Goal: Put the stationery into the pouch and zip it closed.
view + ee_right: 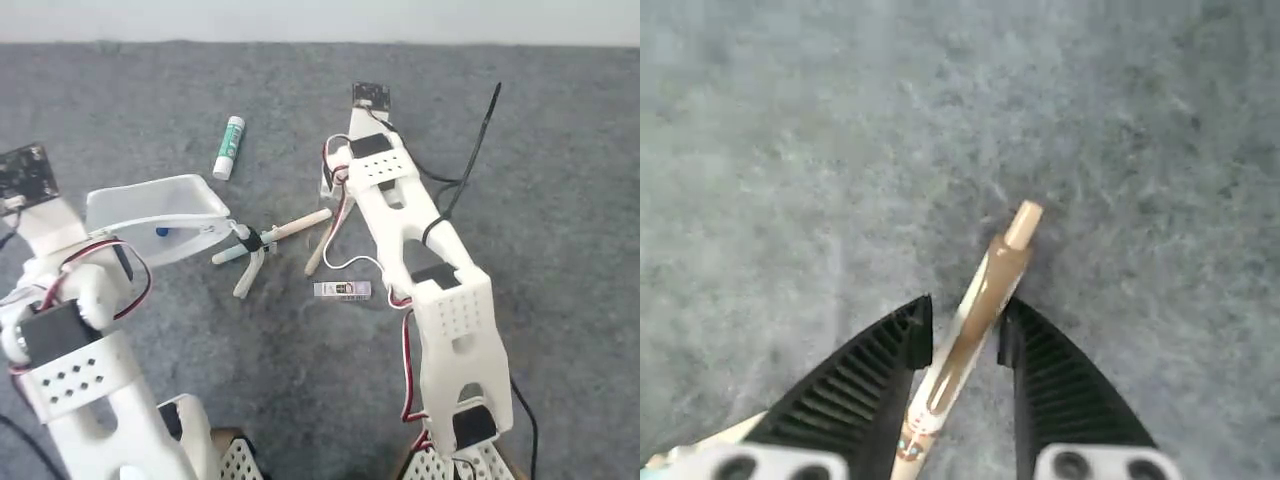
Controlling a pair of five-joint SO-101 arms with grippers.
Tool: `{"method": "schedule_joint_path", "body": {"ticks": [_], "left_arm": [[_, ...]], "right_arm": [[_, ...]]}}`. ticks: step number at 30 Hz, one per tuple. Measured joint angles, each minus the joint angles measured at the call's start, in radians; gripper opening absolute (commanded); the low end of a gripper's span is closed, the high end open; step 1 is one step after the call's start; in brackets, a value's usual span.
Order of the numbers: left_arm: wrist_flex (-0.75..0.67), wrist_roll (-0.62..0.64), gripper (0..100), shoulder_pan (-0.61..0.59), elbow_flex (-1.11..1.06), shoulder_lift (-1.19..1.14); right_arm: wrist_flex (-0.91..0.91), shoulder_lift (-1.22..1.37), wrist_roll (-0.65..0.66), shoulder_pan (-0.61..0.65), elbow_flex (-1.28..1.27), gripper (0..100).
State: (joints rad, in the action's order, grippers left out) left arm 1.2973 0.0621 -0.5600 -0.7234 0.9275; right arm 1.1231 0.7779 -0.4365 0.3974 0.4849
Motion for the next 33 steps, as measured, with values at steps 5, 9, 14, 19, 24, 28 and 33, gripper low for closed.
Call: {"method": "schedule_joint_path", "body": {"ticks": [5,9,14,19,24,28,33], "left_arm": [[0.0,0.0,1,0.0,0.0,0.0],[0.0,0.0,1,0.0,0.0,0.0],[0.0,0.0,1,0.0,0.0,0.0],[0.0,0.0,1,0.0,0.0,0.0],[0.0,0.0,1,0.0,0.0,0.0],[0.0,0.0,1,0.0,0.0,0.0],[0.0,0.0,1,0.0,0.0,0.0]], "right_arm": [[0.003,0.012,0.0,-0.002,0.014,11.2],[0.049,0.038,0.0,-0.002,0.063,4.6],[0.098,0.069,0.0,-0.011,0.12,0.6],[0.121,0.069,0.0,-0.009,0.126,0.6],[0.143,0.069,-0.002,-0.009,0.126,0.6],[0.19,0.043,-0.002,0.008,0.127,0.6],[0.255,-0.014,-0.002,0.061,0.126,0.6]]}}
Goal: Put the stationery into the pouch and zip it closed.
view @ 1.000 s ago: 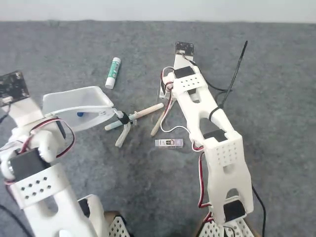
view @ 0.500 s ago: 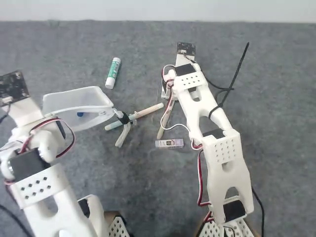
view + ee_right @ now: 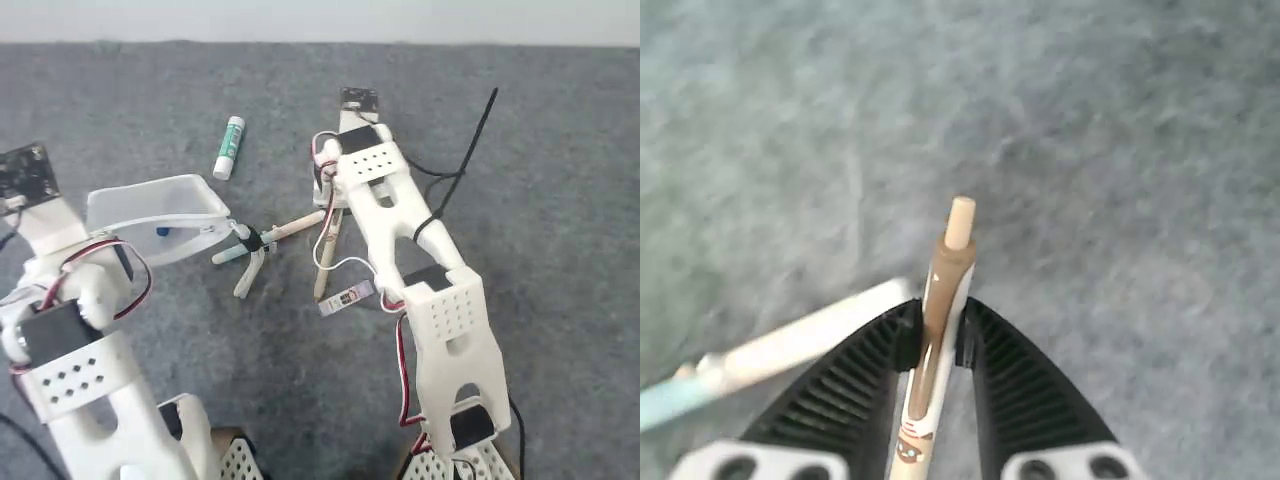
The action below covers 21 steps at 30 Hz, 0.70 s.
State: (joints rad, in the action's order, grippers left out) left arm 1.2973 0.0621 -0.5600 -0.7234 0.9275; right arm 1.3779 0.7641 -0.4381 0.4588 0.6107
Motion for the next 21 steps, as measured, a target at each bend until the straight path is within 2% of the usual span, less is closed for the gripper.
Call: {"method": "schedule_joint_path", "body": {"ticks": [12,21], "left_arm": [[0.0,0.0,1,0.0,0.0,0.0],[0.0,0.0,1,0.0,0.0,0.0]], "right_arm": [[0.11,-0.117,0.0,0.066,0.0,0.6],[0.196,-0.232,0.0,0.068,0.0,0.6]]}}
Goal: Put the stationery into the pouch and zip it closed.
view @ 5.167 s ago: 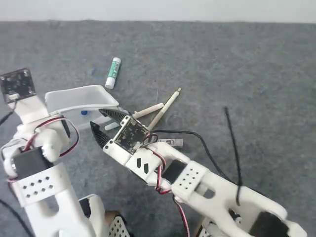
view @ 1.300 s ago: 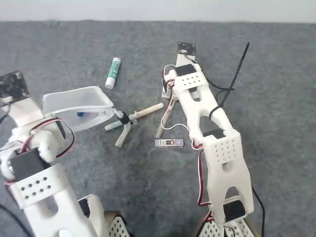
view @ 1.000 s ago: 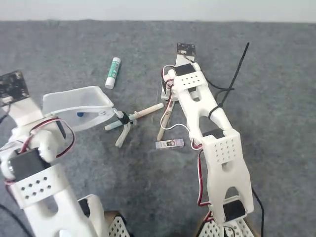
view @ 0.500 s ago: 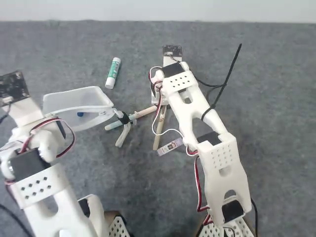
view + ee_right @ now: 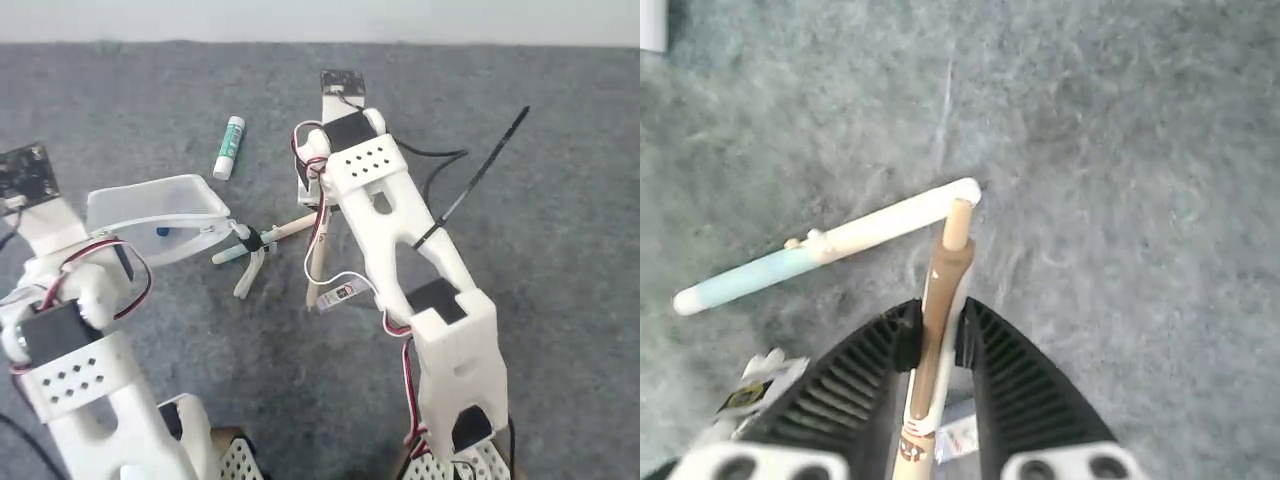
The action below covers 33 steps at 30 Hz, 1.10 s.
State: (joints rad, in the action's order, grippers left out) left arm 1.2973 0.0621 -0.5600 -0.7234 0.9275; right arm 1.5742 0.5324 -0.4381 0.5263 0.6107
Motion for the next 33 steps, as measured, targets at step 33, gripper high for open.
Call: {"method": "schedule_joint_path", "body": {"ticks": [33], "left_arm": [[0.0,0.0,1,0.0,0.0,0.0]], "right_arm": [[0.133,-0.535,0.066,0.155,-0.287,0.6]]}}
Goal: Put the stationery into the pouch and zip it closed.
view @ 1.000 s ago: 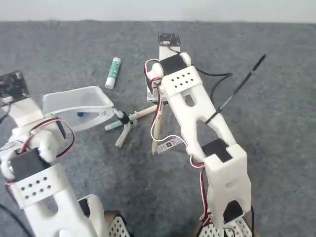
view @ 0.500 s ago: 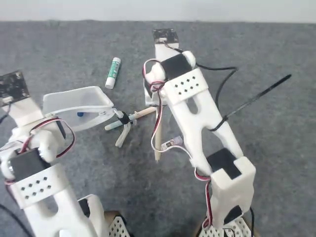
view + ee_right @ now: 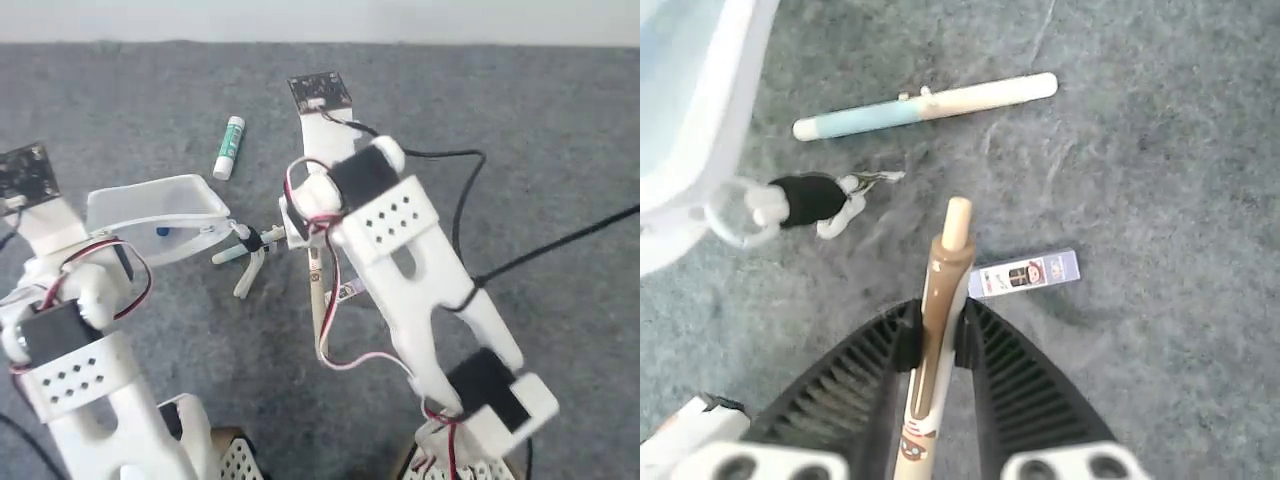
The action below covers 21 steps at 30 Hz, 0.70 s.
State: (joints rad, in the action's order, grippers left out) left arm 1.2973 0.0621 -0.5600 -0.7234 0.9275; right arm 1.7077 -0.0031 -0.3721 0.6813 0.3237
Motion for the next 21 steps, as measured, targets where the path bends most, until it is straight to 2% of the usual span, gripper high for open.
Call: {"method": "schedule_joint_path", "body": {"ticks": [9,21], "left_arm": [[0.0,0.0,1,0.0,0.0,0.0],[0.0,0.0,1,0.0,0.0,0.0]], "right_arm": [[-0.189,-0.183,0.0,0.071,-0.229,0.6],[-0.519,-0.433,0.0,0.072,-0.563,0.6]]}}
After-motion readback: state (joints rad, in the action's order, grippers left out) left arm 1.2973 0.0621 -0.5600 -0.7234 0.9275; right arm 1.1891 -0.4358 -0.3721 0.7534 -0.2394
